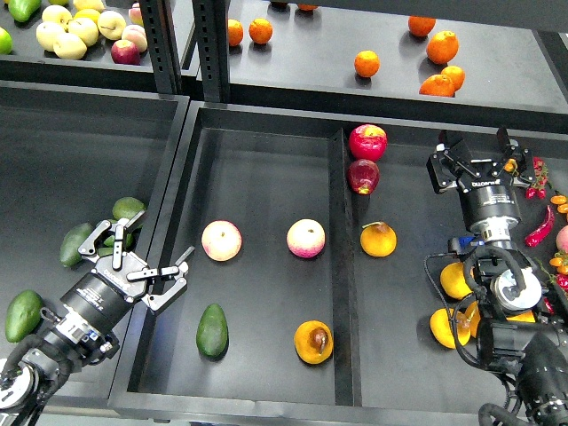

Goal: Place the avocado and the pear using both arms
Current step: 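Move the left gripper toward the dark green avocado in the center bin, then lower the left gripper onto the avocado and close it, then lift the avocado with the left gripper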

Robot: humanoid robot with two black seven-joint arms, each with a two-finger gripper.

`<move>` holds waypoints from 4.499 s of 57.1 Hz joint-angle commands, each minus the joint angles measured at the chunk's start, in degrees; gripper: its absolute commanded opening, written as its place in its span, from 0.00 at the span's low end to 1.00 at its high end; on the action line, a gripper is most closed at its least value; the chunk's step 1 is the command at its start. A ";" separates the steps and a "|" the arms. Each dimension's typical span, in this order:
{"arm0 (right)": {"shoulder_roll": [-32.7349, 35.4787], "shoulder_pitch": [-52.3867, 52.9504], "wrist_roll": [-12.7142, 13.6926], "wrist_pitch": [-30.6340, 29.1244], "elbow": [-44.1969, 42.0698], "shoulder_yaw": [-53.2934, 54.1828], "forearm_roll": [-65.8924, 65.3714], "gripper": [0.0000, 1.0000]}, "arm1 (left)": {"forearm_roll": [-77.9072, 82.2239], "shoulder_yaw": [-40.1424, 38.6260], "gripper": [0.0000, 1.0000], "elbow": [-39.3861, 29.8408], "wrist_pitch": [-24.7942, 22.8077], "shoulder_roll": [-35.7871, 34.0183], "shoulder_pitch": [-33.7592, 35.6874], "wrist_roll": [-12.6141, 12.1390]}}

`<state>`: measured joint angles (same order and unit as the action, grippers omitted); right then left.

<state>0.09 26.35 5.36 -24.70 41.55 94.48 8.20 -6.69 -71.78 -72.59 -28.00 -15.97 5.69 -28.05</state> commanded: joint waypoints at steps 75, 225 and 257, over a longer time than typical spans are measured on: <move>0.44 -0.33 -0.18 -0.53 1.07 -0.44 0.76 0.99 | 41.58 66.86 0.99 16.25 0.00 -1.79 51.79 0.05; 0.09 -1.12 -0.44 -0.70 4.85 0.18 0.76 0.99 | 49.14 70.02 0.99 38.05 0.00 15.70 44.84 0.05; 0.00 -1.12 -0.70 -0.79 4.94 0.26 0.76 0.99 | 49.14 68.35 0.77 40.86 0.00 15.88 44.58 0.05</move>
<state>0.10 25.24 4.69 -25.40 46.49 94.75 8.96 42.45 -2.91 -32.65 -28.00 -0.16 50.36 -28.00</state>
